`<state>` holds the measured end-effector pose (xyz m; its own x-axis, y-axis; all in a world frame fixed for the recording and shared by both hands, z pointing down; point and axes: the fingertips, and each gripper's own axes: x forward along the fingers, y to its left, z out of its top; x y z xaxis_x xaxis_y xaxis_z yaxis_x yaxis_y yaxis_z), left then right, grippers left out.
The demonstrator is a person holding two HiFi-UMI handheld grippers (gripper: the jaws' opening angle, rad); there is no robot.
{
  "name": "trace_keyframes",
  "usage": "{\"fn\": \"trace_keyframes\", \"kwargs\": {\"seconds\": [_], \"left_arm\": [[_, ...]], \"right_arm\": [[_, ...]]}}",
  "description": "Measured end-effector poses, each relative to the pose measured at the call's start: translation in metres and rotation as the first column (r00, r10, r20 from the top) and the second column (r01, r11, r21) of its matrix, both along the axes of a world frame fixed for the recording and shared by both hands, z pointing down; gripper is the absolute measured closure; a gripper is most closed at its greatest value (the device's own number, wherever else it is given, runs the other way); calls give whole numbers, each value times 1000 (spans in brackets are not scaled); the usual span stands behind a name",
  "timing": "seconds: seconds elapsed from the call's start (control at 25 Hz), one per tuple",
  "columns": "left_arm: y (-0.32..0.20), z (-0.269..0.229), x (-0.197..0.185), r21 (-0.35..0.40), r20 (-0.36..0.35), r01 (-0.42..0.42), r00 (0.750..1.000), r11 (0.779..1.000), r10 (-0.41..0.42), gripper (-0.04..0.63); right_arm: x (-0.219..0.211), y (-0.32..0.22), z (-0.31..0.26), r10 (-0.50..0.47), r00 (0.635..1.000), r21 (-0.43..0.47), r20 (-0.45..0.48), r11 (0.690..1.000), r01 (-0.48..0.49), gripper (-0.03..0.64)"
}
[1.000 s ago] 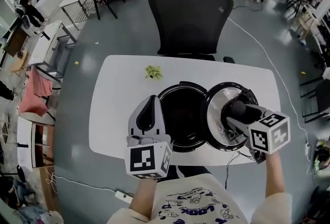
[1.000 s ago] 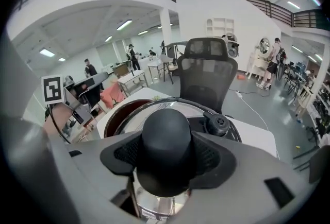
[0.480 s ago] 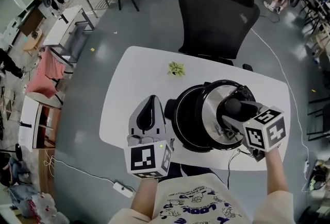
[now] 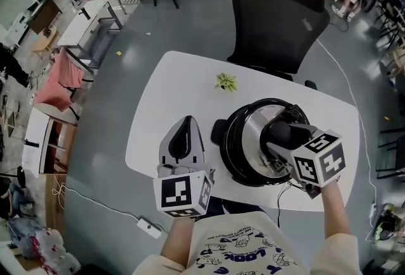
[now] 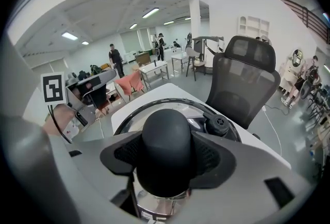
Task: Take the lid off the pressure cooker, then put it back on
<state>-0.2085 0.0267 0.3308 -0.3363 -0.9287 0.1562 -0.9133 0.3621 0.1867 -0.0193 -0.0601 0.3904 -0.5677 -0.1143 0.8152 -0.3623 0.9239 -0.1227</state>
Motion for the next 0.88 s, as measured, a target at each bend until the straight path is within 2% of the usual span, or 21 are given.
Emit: {"fn": "trace_keyframes", "kwargs": {"seconds": [0.4,0.68,0.88], "left_arm": [[-2,14,-7,-30,-24,-6,1000,1000,5,581],[-6,25,-9,-43,-68,-20,998,999,17,578],[-11,33,-8,-50,-91,-30,996,998,25,538]], "right_arm": [[-14,6,7,-19,999,15,-29,1000,20,324],[-22,9,11,-41,998,21,-50,999,42,324],[-25,9,16,-58,996,18,-64,998,59,324]]}}
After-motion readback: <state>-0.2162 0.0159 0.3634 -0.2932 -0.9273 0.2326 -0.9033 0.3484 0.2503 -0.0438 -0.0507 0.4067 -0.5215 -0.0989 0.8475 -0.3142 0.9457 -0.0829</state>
